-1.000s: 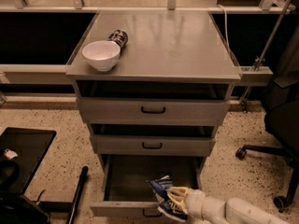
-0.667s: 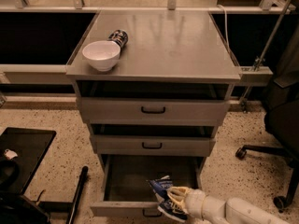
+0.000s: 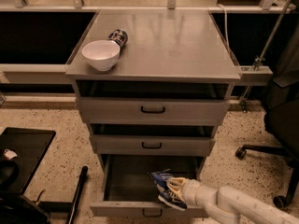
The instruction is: Place blue chip bag into bottom drawer
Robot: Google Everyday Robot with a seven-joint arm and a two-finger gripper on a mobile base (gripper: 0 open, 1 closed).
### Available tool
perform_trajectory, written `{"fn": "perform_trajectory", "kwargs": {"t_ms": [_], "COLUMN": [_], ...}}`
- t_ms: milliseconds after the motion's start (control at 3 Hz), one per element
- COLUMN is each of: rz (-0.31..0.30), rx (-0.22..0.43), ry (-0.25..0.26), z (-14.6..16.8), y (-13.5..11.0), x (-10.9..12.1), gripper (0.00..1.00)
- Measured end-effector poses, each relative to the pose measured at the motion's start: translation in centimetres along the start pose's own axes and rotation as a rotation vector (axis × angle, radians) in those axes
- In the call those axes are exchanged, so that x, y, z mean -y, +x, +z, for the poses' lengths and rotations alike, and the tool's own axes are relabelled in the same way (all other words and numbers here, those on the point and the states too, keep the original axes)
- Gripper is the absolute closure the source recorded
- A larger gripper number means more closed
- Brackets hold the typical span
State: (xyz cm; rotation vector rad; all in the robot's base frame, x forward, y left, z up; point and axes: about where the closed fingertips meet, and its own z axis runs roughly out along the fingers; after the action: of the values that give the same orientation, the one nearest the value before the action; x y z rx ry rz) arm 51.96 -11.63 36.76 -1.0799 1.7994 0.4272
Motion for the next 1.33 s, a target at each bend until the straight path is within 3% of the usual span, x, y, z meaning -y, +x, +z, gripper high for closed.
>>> {"fn": "perform_trajectory", "kwargs": {"t_ms": [667,1000,1333], "rz": [-0.091,-0.081,-0.032], "rx": [-0.092,-0.098,-0.075], "ry": [0.037,0.049,0.083], "z": [4.9,6.5,8.0], "y": [0.4,3.2,7.2], "x": [5.2,6.1,6.2], "gripper": [1.0,1.0,1.0]}}
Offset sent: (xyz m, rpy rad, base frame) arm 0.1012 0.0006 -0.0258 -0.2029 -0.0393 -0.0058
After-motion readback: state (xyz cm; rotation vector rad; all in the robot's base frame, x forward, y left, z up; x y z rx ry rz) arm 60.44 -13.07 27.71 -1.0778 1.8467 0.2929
